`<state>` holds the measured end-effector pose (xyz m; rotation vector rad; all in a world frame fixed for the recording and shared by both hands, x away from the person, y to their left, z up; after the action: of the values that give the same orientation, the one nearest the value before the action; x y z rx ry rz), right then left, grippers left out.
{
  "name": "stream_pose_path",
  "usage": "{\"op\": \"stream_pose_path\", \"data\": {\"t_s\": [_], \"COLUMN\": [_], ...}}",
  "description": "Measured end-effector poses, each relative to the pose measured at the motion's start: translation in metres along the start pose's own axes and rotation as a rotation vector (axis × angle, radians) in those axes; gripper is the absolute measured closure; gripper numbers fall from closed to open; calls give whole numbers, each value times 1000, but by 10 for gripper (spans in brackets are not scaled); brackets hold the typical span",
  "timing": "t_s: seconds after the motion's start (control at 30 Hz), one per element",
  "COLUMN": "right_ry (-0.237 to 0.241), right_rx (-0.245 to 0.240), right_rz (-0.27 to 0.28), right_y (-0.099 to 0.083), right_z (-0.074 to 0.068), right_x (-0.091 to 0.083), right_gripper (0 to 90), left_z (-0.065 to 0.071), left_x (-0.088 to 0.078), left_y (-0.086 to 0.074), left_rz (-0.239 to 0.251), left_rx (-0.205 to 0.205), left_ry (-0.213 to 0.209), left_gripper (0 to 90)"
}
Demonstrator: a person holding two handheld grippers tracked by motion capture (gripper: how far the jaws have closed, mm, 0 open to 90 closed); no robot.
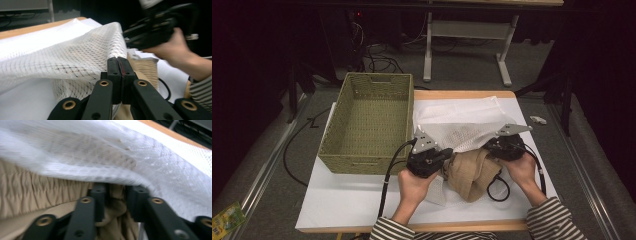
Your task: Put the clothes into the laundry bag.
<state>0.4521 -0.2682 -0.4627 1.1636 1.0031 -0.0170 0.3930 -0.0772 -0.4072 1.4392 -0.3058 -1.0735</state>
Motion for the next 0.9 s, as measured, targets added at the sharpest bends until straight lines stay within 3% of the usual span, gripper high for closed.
{"op": "stream_pose_path", "data": {"t_s": [0.17,0.23,0.3,0.37,0.47,0.57,0.7,0.9], "right_ry": [42,85,131,122,129,111,21,-85], "right_rx": [-41,-49,-72,-109,-145,-155,-188,-156], "right_rz": [82,98,103,104,55,-4,-73,-54], "right_y": [-5,-7,-10,-15,-23,-25,-25,-10], "right_z": [-22,-33,-48,-64,-83,-87,-78,-52], "right_x": [-37,-48,-53,-51,-36,-14,19,47], "right_gripper": [593,546,503,456,393,400,520,662], "left_z": [-4,-6,-6,-4,-2,0,3,4], "left_x": [8,11,14,15,15,14,9,2], "left_y": [-2,-2,-2,-1,1,3,4,6], "left_rz": [-12,-18,-24,-27,-29,-19,-7,9], "left_rx": [11,15,32,45,56,55,56,61], "left_ry": [32,48,68,72,71,63,51,49], "left_gripper": [893,894,894,894,894,894,894,894]}}
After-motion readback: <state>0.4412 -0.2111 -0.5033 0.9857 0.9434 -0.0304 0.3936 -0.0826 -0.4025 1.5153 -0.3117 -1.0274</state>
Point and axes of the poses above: each handheld gripper's, and its own axes: x roughly forward along the jaws, y roughly out of its top, z roughly to its right, the point moved 9 cm from there along x, roughly forward along the jaws, and after that the axes turned 5 degrees about y, right-handed, at the moved point
